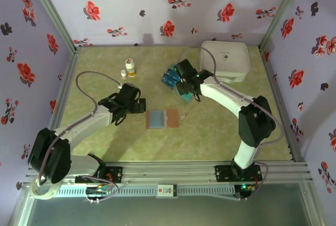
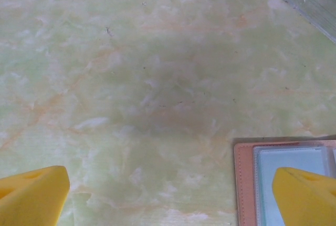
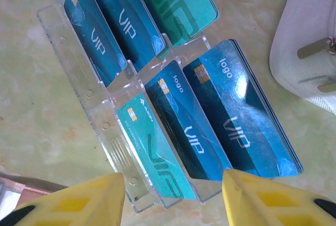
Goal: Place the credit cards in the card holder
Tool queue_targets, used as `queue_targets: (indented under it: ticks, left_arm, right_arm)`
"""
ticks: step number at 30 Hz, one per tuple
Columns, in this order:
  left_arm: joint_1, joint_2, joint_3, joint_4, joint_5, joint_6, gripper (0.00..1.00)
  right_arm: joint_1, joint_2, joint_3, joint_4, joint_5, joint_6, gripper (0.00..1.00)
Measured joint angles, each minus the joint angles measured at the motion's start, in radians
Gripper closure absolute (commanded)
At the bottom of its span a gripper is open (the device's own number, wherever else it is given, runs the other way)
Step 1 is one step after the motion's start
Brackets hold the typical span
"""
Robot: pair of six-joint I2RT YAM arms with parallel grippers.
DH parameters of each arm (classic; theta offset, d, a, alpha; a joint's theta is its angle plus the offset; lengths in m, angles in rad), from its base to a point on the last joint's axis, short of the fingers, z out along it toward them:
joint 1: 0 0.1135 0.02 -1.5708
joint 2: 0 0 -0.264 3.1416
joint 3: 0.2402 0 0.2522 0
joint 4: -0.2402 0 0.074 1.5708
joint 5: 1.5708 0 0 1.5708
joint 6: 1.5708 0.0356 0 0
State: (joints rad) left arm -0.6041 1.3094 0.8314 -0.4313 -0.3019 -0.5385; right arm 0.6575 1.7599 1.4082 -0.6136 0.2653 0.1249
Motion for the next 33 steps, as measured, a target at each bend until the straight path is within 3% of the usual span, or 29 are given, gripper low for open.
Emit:
queue_targets:
  ticks: [28, 33]
  left_arm:
    - [0.021, -0.001, -0.016, 0.004, 0.040, 0.000, 0.00]
    - [0.022, -0.001, -0.018, 0.005, 0.041, 0.000, 0.00]
  right_arm:
    - [-0.003, 0.161, 0.047, -0.043, 0.018, -0.040, 0.51]
    - [-0.003, 0.164, 0.056, -0.043, -0.004, -0.039, 0.58]
